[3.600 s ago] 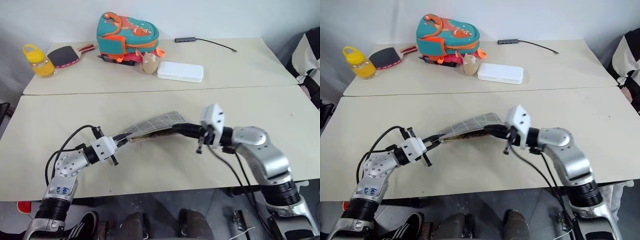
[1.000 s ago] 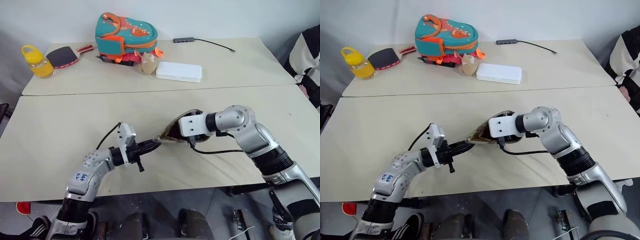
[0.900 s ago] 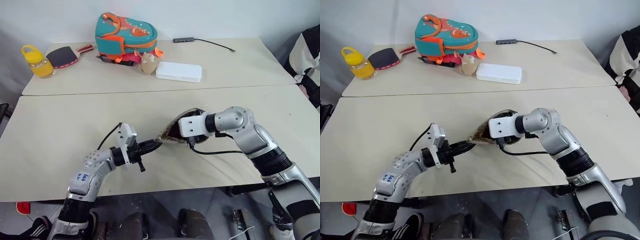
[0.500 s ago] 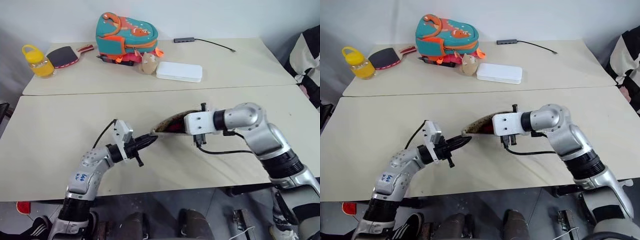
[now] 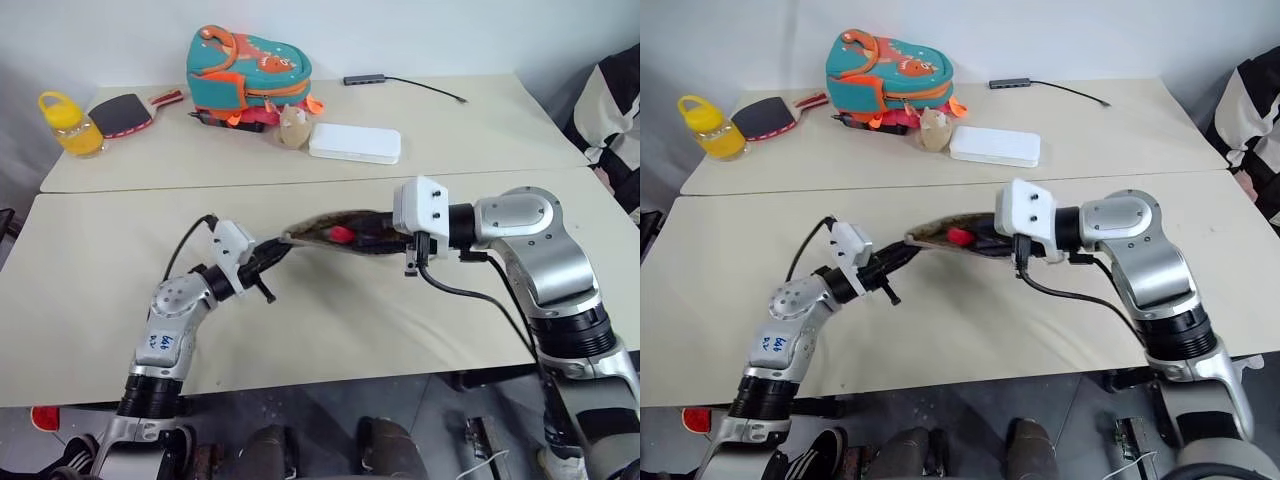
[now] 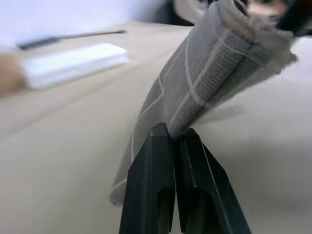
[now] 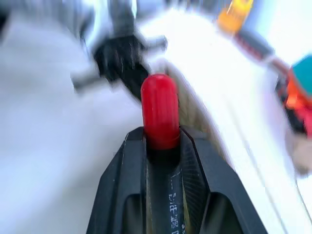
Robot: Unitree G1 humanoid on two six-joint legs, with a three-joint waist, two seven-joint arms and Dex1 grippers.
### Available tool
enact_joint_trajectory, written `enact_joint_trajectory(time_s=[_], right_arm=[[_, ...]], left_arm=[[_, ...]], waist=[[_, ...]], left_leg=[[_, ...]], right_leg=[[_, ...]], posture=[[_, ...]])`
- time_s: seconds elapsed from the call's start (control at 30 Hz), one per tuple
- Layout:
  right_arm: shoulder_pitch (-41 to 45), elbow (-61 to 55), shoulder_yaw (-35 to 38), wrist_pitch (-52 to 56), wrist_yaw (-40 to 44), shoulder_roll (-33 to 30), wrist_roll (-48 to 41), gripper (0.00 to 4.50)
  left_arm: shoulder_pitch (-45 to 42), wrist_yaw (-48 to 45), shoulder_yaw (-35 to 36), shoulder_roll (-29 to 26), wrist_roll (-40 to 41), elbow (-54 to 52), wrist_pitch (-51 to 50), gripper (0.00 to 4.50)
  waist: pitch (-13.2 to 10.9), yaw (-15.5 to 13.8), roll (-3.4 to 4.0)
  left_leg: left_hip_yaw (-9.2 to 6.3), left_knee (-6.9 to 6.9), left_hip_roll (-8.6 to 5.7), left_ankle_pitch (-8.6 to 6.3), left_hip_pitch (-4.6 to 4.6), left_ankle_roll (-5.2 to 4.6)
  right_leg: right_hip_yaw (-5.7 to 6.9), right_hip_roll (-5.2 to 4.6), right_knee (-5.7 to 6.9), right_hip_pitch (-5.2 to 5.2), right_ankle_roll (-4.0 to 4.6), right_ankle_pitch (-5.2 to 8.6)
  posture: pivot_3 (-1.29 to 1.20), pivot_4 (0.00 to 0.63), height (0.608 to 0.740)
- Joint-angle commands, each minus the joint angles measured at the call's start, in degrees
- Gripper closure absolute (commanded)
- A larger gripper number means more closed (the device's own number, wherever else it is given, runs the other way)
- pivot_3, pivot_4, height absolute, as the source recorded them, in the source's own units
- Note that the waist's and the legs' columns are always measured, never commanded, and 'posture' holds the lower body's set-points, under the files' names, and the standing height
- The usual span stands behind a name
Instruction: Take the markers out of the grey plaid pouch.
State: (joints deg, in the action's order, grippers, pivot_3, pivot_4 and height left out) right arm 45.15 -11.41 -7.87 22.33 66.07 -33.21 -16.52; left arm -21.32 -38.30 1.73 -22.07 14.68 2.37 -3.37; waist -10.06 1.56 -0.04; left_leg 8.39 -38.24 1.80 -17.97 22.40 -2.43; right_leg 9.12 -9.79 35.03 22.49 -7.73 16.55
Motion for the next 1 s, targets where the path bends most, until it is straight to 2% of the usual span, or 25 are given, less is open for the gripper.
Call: enact_joint_trajectory(time_s=[0.03, 0.23, 0.4, 0.5, 0.73, 0.87, 0.9, 0.93, 1.0], right_arm=[[3.51, -0.63, 4.56, 0.96, -2.58, -0.73, -2.56, 3.9], [3.39, 4.15, 3.2, -2.05, -0.86, -9.8, 3.38, 3.9], [-1.15, 13.19, -4.64, -14.43, -2.35, -16.15, 17.97, 3.9], [-3.41, 19.6, -7.53, -20.56, -4.99, -16.13, 23.64, 3.9], [-5.04, 26.08, -9.27, -23.39, -5.68, -14.9, 26.72, 3.9], [-5.97, 25.79, -8.06, -22.65, -4.88, -13.67, 25.01, 3.9], [-6.15, 25.53, -7.86, -22.41, -4.81, -13.57, 24.85, 3.18], [-6.2, 25.3, -7.97, -22.64, -4.86, -13.76, 25.31, 2.97], [-6.49, 24.55, -7.56, -21.11, -4.32, -13.78, 24.91, 2.25]], left_arm=[[0.08, 0.71, 2.27, -1.53, -0.79, 0.39, 2.94, 4.5], [1.53, 4.14, 5.94, -4.2, -2.91, 4.67, 7.03, 4.5], [1.47, 4.56, 7.65, -3.41, -0.87, 5.52, 6.63, 4.5], [1.63, 3.93, 6.84, -2.82, -0.67, 4.58, 6.47, 4.5], [2.01, 3.67, 6.12, -2.59, -1.07, 4.03, 6.51, 4.5], [2.47, 3.53, 5.83, -2.6, -1.3, 3.51, 6.71, 4.5], [2.49, 3.58, 5.81, -2.54, -1.33, 3.49, 6.79, 4.5], [2.49, 3.65, 5.83, -2.44, -1.28, 3.49, 6.82, 4.5], [2.44, 3.67, 5.76, -2.32, -1.22, 3.52, 6.84, 4.5]], waist=[[0.0, -0.01, 0.0], [0.0, -0.38, -0.01], [0.02, -0.17, -0.07], [0.01, -0.05, -0.1], [0.0, 0.11, -0.08], [0.0, -0.01, -0.09], [0.0, -0.02, -0.09], [0.0, -0.03, -0.09], [0.0, -0.02, -0.09]], left_leg=[[-0.01, 0.0, 0.0, 0.0, 0.01, 0.0], [0.02, 0.0, -0.05, -0.02, 0.03, -0.04], [0.05, 0.02, -0.02, -0.02, 0.02, -0.03], [0.07, 0.01, -0.03, -0.02, 0.01, -0.03], [0.09, 0.02, 0.02, 0.01, 0.0, 0.01], [0.07, -0.03, 0.02, 0.01, 0.0, 0.01], [0.06, -0.03, 0.01, 0.01, 0.0, 0.01], [0.04, -0.03, 0.02, 0.01, 0.0, 0.01], [0.05, -0.03, 0.01, 0.01, 0.0, 0.01]], right_leg=[[0.01, 0.0, -0.01, 0.01, 0.0, 0.0], [-0.01, -0.03, -0.09, -0.01, -0.02, -0.01], [0.0, -0.02, -0.07, 0.0, -0.02, -0.01], [-0.01, -0.02, -0.08, -0.02, -0.03, -0.01], [-0.02, 0.04, -0.06, -0.01, -0.02, -0.01], [-0.03, 0.03, -0.07, -0.04, -0.02, -0.01], [-0.03, 0.03, -0.07, -0.04, -0.02, -0.01], [-0.02, 0.03, -0.07, -0.05, -0.02, -0.01], [-0.02, 0.03, -0.07, -0.05, -0.02, -0.01]], posture=[[0.0, 0.15, 0.74], [0.0, 0.15, 0.74], [0.0, 0.15, 0.74], [0.0, 0.15, 0.74], [0.0, 0.15, 0.74], [0.0, 0.15, 0.74], [0.0, 0.15, 0.74], [0.0, 0.15, 0.74], [0.0, 0.15, 0.74]])
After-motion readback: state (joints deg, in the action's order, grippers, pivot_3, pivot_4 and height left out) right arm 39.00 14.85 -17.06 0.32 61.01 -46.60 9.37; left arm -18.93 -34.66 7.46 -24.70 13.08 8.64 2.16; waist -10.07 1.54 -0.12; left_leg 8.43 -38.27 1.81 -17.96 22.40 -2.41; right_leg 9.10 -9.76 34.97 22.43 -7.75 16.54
